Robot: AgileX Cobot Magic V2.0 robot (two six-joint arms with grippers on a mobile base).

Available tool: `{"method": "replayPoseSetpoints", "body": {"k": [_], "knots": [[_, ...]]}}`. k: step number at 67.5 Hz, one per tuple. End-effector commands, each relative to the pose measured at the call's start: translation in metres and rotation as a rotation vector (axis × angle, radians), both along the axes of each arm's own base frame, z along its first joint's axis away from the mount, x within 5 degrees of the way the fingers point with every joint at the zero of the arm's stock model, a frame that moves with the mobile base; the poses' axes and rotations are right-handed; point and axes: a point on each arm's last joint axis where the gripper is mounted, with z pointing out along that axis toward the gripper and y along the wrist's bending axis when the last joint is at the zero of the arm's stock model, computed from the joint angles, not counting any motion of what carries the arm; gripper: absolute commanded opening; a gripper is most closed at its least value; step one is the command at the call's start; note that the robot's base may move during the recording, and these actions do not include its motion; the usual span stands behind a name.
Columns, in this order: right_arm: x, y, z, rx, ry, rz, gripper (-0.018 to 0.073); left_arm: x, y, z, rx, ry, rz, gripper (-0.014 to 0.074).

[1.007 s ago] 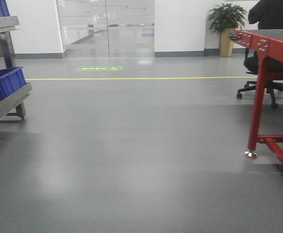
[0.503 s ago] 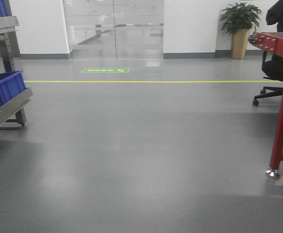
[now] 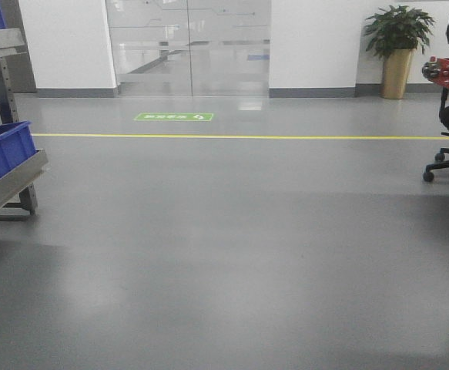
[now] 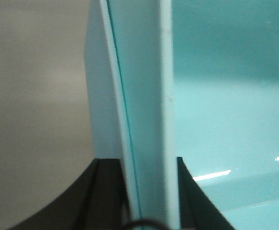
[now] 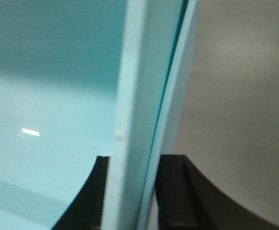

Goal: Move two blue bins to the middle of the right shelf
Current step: 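Drive across the floor carrying the teal bin in both grippers, then turn the base and approach the other rack holding the teal bin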

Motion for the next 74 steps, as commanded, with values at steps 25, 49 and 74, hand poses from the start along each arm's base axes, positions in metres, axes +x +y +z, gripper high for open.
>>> {"method": "replayPoseSetpoints", "body": {"k": [25,49,74], "knots": [[-0.0039,0.0011,0.0151,0.048,-0.100,0.012,-0.0153,-0.0063,-0.0022,0.0183,-0.114,-0.094,-0.016,-0.0111],[-0.0039,0.0011,0.0151,0.048,-0.100,0.012,-0.0153,-0.0063,-0.0022,0.0183,-0.114,-0.094,-0.016,-0.0111],[-0.0039,0.0011,0.0151,0.048,-0.100,0.012,-0.0153,-0.0063,-0.0022,0.0183,-0.114,-0.094,-0.016,-0.0111]]}}
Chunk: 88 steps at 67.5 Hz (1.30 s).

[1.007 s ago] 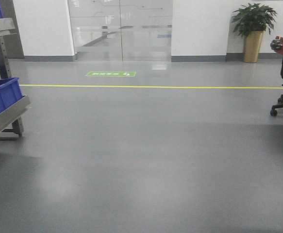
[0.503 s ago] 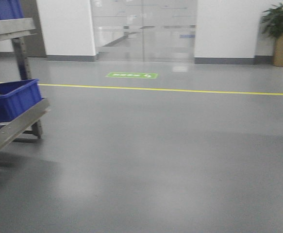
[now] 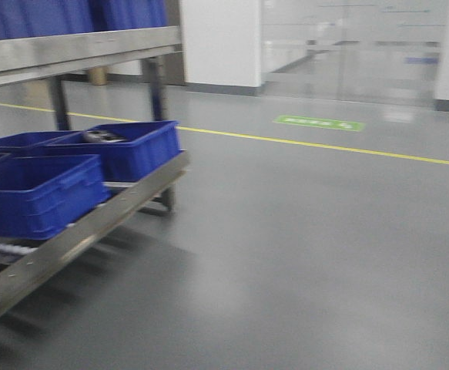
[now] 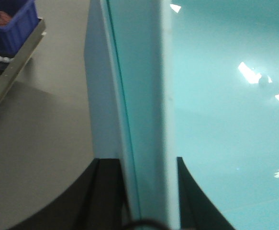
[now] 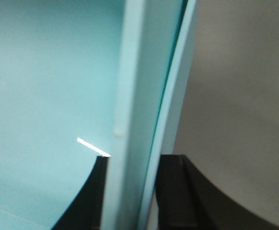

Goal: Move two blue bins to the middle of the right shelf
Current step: 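Turn the base and approach the other rack holding the teal bin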

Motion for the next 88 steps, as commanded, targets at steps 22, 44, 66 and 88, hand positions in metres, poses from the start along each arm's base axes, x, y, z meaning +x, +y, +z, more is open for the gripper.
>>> {"method": "replayPoseSetpoints", "body": {"k": [22,44,66,88], "knots": [[-0.0043,0.0011,0.0145,0.045,-0.094,0.013,-0.0153,-0.0065,-0.0021,0.0179,-0.112,-0.089,-0.017,-0.0111],[-0.0043,0.0011,0.0145,0.045,-0.094,0.013,-0.0153,-0.0065,-0.0021,0.0179,-0.112,-0.089,-0.017,-0.0111],[-0.0043,0.0011,0.0145,0.045,-0.094,0.013,-0.0153,-0.0065,-0.0021,0.0179,-0.112,-0.089,-0.017,-0.0111],[-0.0043,0.0011,0.0145,0.045,-0.094,0.013,-0.0153,-0.0065,-0.0021,0.0179,-0.112,-0.089,-0.017,-0.0111]]}}
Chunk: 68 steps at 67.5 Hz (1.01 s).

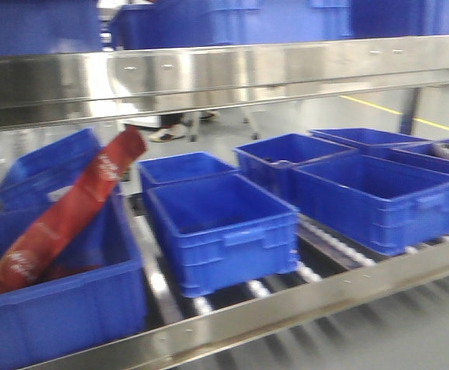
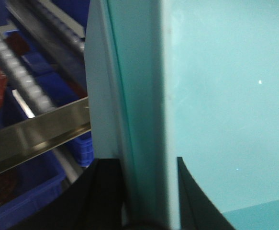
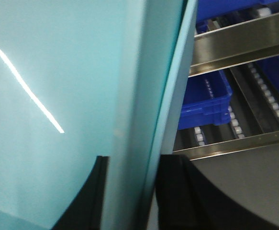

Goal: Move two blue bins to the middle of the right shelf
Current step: 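Turn the base and approach the other rack holding the teal bin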

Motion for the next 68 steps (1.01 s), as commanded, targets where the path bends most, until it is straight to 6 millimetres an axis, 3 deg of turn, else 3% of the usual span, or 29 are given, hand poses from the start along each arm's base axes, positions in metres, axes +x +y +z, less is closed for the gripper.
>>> {"method": "replayPoseSetpoints", "body": {"k": [1,68], "knots": [[-0.0047,0.0010,0.0147,0.045,-0.093,0.014,-0.0153,-0.0065,-0.0021,0.0179,-0.112,-0.089,-0.017,-0.0111],[-0.0047,0.0010,0.0147,0.045,-0.093,0.014,-0.0153,-0.0065,-0.0021,0.0179,-0.112,-0.089,-0.017,-0.0111]]}}
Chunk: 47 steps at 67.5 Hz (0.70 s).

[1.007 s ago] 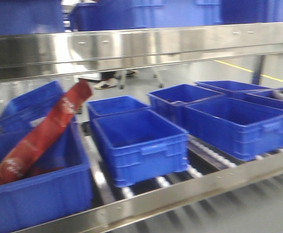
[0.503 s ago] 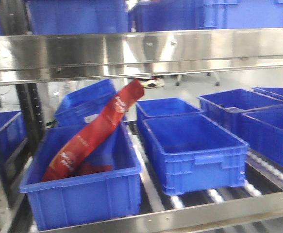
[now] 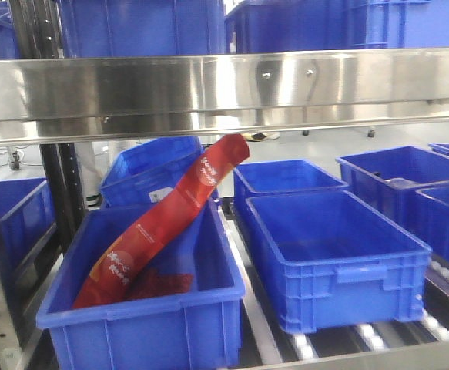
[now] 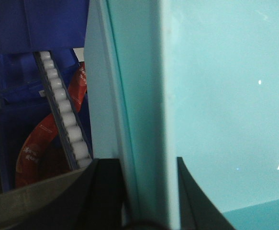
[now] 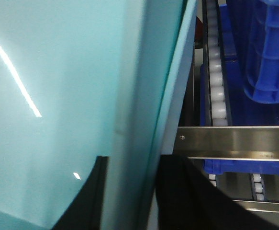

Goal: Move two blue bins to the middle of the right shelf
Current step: 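Turn the base and approach the other rack holding the teal bin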

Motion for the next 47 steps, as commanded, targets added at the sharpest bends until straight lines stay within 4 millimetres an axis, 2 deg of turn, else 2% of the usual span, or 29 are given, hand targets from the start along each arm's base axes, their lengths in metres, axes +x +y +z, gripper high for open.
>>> {"method": "replayPoseSetpoints", "body": {"k": [1,47], "knots": [[-0.0047,0.0010,0.0147,0.045,-0.093,0.014,-0.0153,-0.0065,-0.0023,0.0180,-0.113,-0.089,-0.017,-0.0111],[-0.0047,0.0010,0.0147,0.045,-0.093,0.014,-0.0153,-0.0065,-0.0023,0.0180,-0.113,-0.089,-0.017,-0.0111]]}}
